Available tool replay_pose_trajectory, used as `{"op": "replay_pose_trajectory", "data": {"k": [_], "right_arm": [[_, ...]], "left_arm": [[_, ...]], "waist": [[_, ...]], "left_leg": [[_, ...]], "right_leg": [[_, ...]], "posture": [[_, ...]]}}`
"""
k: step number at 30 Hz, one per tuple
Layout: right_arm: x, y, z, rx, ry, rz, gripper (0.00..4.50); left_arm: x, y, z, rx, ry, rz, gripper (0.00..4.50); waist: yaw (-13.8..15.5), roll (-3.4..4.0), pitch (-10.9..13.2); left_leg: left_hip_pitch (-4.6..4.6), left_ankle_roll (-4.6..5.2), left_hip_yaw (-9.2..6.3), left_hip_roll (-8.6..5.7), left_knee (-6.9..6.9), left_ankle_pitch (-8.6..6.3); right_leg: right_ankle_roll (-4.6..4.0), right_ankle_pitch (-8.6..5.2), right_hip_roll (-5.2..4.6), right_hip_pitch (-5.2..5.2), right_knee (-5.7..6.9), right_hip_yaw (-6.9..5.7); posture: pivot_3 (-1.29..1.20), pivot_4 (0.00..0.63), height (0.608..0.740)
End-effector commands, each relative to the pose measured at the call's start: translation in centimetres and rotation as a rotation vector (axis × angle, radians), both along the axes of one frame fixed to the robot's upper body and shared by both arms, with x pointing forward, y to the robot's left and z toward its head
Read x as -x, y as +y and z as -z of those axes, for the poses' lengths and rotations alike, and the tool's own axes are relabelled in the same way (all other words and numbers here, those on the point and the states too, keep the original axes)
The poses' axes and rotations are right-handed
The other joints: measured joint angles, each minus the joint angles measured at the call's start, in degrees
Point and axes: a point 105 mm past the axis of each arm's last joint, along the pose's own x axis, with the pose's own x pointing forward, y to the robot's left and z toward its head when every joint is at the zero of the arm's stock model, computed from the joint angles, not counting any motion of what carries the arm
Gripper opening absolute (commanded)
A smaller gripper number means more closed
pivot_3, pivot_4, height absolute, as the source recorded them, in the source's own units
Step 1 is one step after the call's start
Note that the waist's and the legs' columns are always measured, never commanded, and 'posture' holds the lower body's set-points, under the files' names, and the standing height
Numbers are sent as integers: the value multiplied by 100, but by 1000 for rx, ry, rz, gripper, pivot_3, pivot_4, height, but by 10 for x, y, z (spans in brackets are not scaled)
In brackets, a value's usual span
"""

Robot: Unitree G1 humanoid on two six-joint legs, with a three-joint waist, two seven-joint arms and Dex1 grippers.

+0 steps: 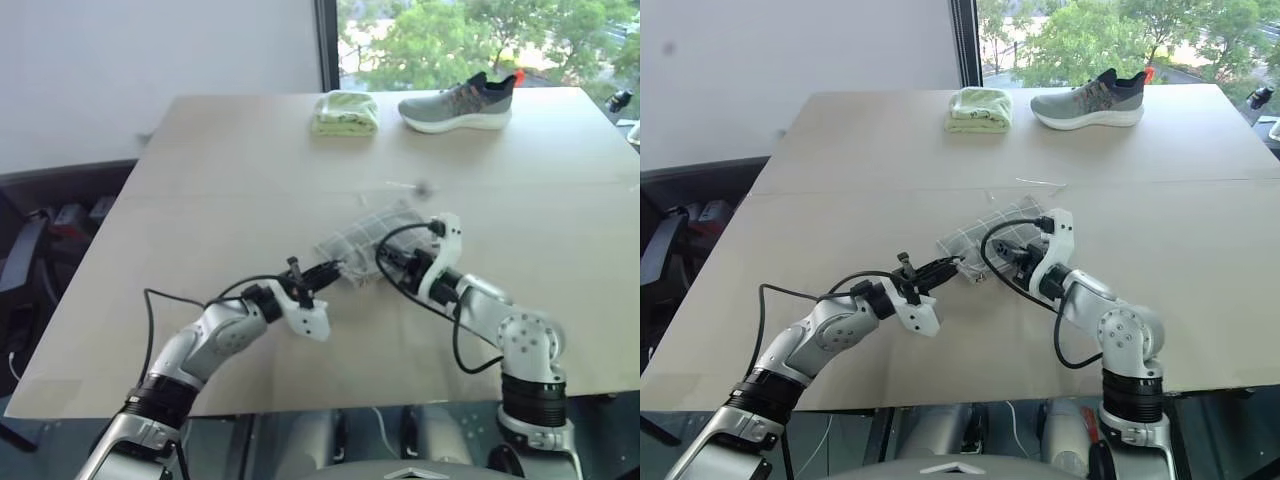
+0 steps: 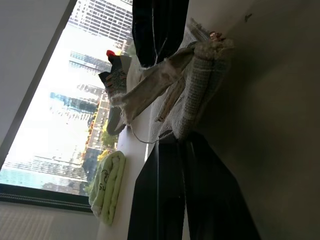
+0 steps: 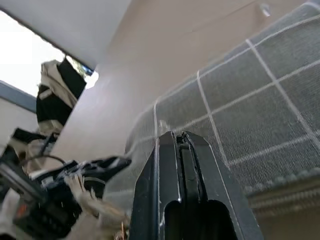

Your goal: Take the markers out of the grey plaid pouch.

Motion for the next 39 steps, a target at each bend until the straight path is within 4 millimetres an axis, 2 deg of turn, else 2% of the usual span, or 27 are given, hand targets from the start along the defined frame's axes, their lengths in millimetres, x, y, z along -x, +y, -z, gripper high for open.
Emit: {"op": "replay_pose_trajectory", "data": {"k": [1, 20, 23, 30, 34, 39], "right_arm": [[11, 9, -3, 67, -37, -84, 688], [13, 29, 1, 142, -44, -215, 688], [12, 28, 3, 138, -35, -216, 37], [10, 26, 0, 130, -50, -202, 37], [-2, 13, -9, 154, -119, -87, 37], [-29, -35, -17, 259, -187, 197, 37]], "left_arm": [[9, -9, 21, -37, 71, 39, 0], [11, -14, 23, -40, 67, 47, 0], [11, -14, 23, -40, 67, 45, 0], [12, -13, 23, -40, 68, 41, 0], [12, -12, 23, -40, 68, 38, 0], [7, -3, 17, -22, 62, 3, 0]], "waist": [[2, 0, 0], [6, -3, 1], [6, -3, 1], [5, -3, 1], [5, -2, 1], [4, -3, 2]], "left_leg": [[0, 0, -1, 1, 0, 0], [-1, 1, -1, -1, 1, -1], [-1, 1, -2, -1, 0, -1], [-1, 2, -1, -1, 0, -1], [-1, 1, -1, -1, 0, -1], [-2, 1, -1, -1, 0, -1]], "right_leg": [[0, 0, 0, 0, 1, -1], [1, 0, -4, -1, -3, -1], [1, 0, -3, -1, -3, -2], [1, 0, -4, -1, -3, -2], [1, 0, -4, -1, -3, -2], [1, 0, -4, -1, -5, -2]], "posture": [[0, 150, 740], [0, 150, 740], [0, 150, 740], [0, 150, 740], [0, 150, 740], [0, 150, 740]]}}
